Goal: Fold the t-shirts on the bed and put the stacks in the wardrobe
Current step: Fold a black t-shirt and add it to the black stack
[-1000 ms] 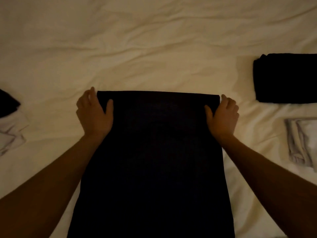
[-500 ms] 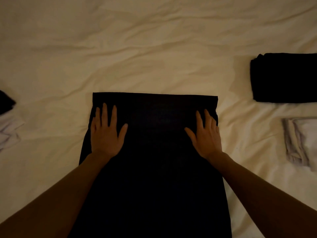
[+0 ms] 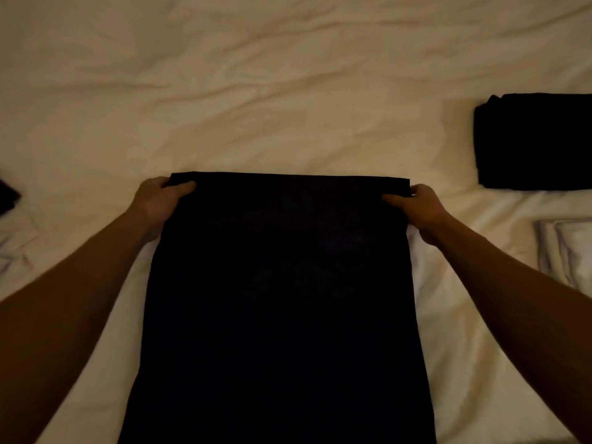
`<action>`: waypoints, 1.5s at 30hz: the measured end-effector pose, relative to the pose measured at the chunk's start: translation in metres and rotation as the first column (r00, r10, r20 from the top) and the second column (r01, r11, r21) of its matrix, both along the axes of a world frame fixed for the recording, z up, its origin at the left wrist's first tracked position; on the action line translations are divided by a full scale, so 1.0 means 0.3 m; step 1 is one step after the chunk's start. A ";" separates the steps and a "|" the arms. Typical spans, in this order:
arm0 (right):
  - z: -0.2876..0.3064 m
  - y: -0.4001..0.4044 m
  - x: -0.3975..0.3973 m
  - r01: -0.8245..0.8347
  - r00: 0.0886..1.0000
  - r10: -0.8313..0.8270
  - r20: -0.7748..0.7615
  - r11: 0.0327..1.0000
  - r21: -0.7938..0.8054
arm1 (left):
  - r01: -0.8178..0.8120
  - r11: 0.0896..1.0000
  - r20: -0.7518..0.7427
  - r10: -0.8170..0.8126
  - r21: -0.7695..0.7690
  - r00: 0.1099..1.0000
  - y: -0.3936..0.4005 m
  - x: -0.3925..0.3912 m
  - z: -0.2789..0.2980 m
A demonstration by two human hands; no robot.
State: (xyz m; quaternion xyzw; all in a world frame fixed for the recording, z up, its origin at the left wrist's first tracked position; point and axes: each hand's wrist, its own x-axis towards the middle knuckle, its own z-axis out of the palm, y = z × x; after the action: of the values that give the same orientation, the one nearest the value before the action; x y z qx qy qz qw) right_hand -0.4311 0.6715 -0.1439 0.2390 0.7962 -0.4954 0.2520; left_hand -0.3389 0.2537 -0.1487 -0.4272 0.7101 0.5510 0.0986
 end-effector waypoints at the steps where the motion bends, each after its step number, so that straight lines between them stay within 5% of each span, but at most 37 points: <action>1: 0.002 0.000 0.002 -0.006 1.000 0.007 0.005 1.000 -0.029 | 0.005 0.998 -0.017 -0.004 0.063 1.000 0.001 -0.003 0.011; 11: 0.135 0.015 0.087 0.033 0.979 -0.072 -0.190 0.979 -0.203 | -0.047 0.999 -0.229 0.044 -0.007 0.973 0.050 0.091 0.155; 18: 0.247 0.090 0.269 -0.079 0.948 0.029 -0.317 0.986 -0.145 | 0.041 0.987 -0.341 -0.092 -0.153 0.936 0.100 0.307 0.280; 27: 0.213 0.159 0.663 -0.049 0.957 0.021 -0.289 0.995 -0.089 | 0.228 0.919 -0.277 -0.321 -0.320 0.906 0.139 0.713 0.177; 33: 0.071 0.204 0.821 -0.123 0.981 0.128 -0.148 0.992 0.040 | 0.395 0.885 -0.011 -0.410 -0.245 0.912 0.159 0.867 0.100; 36: 0.054 0.210 0.827 -0.123 0.985 0.128 -0.115 0.991 0.042 | 0.356 0.916 0.013 -0.360 -0.182 0.933 0.156 0.870 0.087; 39: 0.063 0.206 0.807 -0.042 0.992 0.042 -0.119 0.999 0.007 | 0.135 0.989 0.027 -0.133 -0.056 0.991 0.145 0.818 0.089; 45: 0.053 0.157 0.649 -0.048 0.988 0.070 -0.136 0.987 0.155 | 0.028 0.990 0.045 -0.022 -0.137 0.999 0.172 0.631 0.056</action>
State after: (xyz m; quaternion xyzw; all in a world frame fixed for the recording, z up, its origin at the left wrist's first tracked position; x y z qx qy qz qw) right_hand -0.2365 0.7186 -0.1281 0.1981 0.8540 -0.4416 0.1909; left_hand -0.1495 0.3054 -0.1318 -0.4357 0.7494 0.4901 0.0913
